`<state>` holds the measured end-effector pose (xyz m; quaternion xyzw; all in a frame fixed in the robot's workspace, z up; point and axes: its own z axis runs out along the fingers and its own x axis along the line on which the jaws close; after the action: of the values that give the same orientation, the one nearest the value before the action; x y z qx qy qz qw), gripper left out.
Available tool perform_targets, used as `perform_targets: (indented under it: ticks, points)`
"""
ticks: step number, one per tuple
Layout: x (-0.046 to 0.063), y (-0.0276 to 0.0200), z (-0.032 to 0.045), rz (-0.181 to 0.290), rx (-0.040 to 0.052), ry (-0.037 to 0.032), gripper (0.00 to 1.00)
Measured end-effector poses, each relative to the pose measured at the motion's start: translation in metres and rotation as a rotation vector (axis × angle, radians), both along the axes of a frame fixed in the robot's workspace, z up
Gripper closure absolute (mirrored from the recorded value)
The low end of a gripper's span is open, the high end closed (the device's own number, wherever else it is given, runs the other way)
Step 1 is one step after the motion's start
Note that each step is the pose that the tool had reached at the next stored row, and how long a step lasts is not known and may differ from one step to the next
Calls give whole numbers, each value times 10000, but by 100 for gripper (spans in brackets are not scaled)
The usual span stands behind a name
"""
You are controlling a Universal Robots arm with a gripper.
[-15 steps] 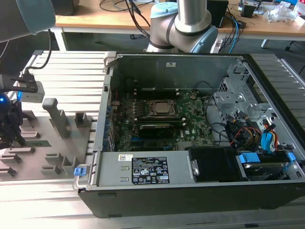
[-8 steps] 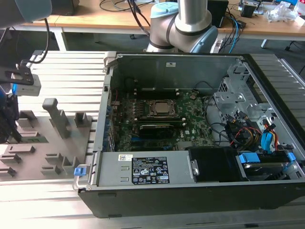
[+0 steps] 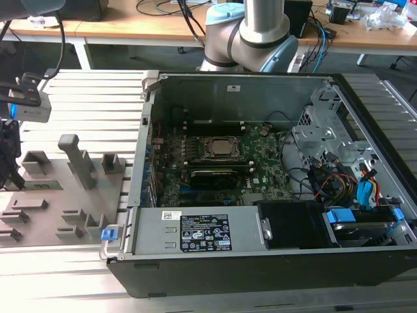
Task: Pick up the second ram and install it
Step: 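Pick up the second ram and move it above second insertion slot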
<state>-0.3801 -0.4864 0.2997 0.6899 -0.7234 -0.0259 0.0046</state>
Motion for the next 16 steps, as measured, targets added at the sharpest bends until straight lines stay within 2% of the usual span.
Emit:
perform_targets:
  ticks: [4,8,10,16]
  points:
    - [0,0,150,0,0,1,86]
    - [0,0,234,0,0,1,86]
    - [1,0,317,0,-1,1,86]
    - [1,0,487,0,0,1,86]
